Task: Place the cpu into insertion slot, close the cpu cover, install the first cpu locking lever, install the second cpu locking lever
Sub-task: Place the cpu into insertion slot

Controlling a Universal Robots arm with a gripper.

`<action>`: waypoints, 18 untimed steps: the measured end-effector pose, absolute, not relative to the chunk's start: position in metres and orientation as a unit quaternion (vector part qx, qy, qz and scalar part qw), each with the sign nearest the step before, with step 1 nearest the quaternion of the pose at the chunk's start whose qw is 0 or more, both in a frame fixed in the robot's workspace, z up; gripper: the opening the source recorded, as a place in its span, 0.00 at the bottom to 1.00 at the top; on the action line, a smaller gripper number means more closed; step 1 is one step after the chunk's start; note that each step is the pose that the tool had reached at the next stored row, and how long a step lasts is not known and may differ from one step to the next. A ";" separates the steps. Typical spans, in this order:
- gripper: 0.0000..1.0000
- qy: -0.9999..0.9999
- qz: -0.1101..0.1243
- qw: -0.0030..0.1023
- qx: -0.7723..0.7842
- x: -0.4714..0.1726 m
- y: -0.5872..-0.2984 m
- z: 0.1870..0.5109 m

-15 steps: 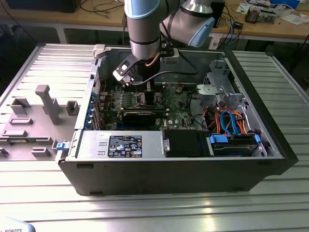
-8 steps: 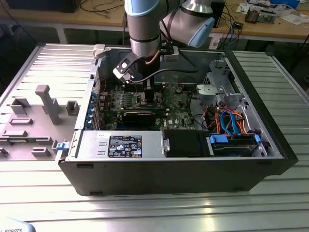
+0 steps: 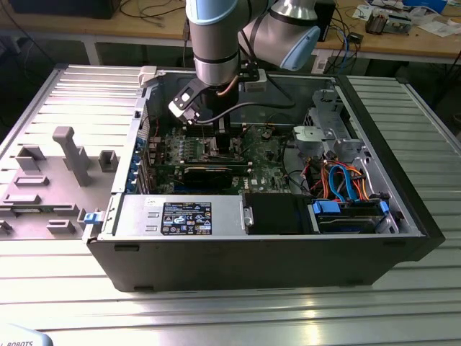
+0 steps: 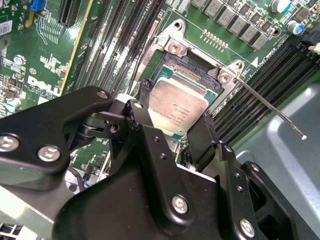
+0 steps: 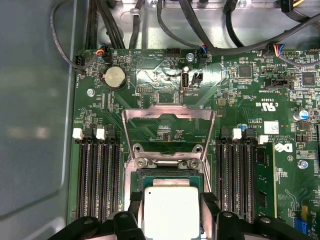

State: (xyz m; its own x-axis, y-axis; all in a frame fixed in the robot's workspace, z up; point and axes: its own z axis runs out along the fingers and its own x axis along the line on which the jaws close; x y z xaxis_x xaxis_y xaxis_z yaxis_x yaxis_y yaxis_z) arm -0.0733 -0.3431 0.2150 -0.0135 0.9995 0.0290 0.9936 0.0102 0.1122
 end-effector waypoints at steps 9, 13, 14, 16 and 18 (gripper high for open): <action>0.55 0.710 0.050 0.029 0.702 -0.076 -0.343 0.214; 0.55 0.710 0.050 0.029 0.702 -0.076 -0.343 0.214; 0.55 0.710 0.050 0.029 0.702 -0.076 -0.343 0.214; 0.55 0.710 0.050 0.029 0.702 -0.076 -0.343 0.214; 0.55 0.710 0.050 0.029 0.702 -0.076 -0.343 0.214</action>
